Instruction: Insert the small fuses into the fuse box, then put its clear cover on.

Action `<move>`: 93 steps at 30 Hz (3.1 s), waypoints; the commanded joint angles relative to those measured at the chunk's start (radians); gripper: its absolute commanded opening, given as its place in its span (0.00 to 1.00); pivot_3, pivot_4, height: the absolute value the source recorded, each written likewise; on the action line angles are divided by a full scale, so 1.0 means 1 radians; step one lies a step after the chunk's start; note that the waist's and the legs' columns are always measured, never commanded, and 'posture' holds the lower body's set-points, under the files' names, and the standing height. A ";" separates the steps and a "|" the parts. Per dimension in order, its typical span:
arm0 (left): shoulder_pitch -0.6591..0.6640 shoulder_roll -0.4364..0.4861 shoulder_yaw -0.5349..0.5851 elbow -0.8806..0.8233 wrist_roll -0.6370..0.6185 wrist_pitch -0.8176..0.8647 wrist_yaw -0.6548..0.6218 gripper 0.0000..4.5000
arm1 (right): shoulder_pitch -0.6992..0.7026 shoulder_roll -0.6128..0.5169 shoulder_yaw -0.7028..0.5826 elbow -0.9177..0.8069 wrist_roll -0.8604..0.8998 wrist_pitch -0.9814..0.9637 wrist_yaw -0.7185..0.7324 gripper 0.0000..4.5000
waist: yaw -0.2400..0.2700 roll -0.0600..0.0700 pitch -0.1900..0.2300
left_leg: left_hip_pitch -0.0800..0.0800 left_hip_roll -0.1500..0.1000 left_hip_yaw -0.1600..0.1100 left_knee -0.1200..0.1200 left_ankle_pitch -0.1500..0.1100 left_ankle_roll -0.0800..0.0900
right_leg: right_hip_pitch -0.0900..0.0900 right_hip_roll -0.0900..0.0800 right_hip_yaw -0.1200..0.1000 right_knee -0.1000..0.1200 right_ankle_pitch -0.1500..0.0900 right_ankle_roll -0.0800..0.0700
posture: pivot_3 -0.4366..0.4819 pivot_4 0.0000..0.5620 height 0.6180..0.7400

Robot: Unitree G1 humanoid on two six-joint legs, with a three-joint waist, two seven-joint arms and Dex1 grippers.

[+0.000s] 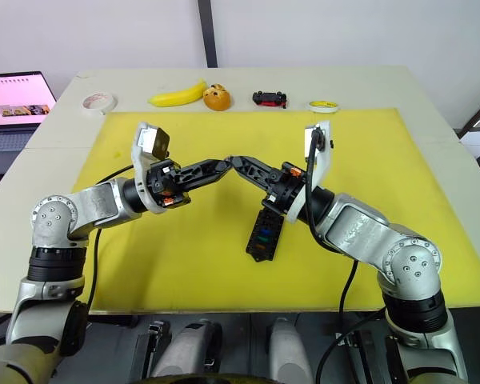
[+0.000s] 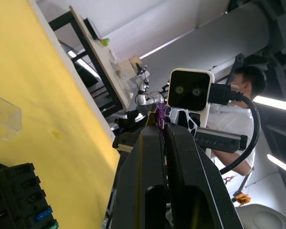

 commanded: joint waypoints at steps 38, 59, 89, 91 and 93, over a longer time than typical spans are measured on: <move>-0.159 0.200 -0.494 0.066 1.468 -0.920 -1.274 0.98 | 0.085 -0.566 0.002 -0.237 -0.741 0.131 0.690 0.00 | 0.005 0.002 0.002 | -0.002 0.003 0.002 0.001 -0.001 0.002 | 0.001 0.002 0.000 -0.004 0.000 0.000 | 0.48 0.27 1.00; -0.196 -0.005 -0.487 0.237 1.669 -1.037 -1.224 0.98 | 0.056 -0.442 0.187 -0.077 -1.331 -0.045 1.007 0.00 | 0.004 0.002 0.002 | -0.002 0.003 0.002 0.003 -0.001 0.002 | 0.001 0.002 -0.001 -0.003 0.000 0.000 | 0.48 0.27 1.00; -0.199 -0.015 -0.479 0.195 1.666 -0.993 -1.204 0.98 | 0.062 -0.331 0.189 -0.031 -1.514 -0.063 1.124 0.00 | 0.003 0.002 0.002 | -0.002 0.002 0.001 0.004 -0.001 0.002 | 0.001 0.002 -0.001 -0.001 0.000 0.001 | 0.48 0.27 1.00; -0.201 -0.017 -0.479 0.195 1.666 -0.992 -1.204 0.98 | 0.066 -0.331 0.187 -0.030 -1.521 -0.065 1.128 0.00 | 0.003 0.002 0.002 | -0.002 0.002 0.001 0.004 -0.001 0.001 | 0.001 0.002 -0.001 -0.001 0.000 0.001 | 0.48 0.27 1.00; -0.200 -0.018 -0.478 0.193 1.667 -0.991 -1.204 0.98 | 0.071 -0.331 0.184 -0.032 -1.525 -0.065 1.132 0.00 | 0.003 0.002 0.002 | -0.002 0.002 0.001 0.004 -0.001 0.001 | 0.001 0.002 -0.001 0.000 0.000 0.001 | 0.48 0.27 1.00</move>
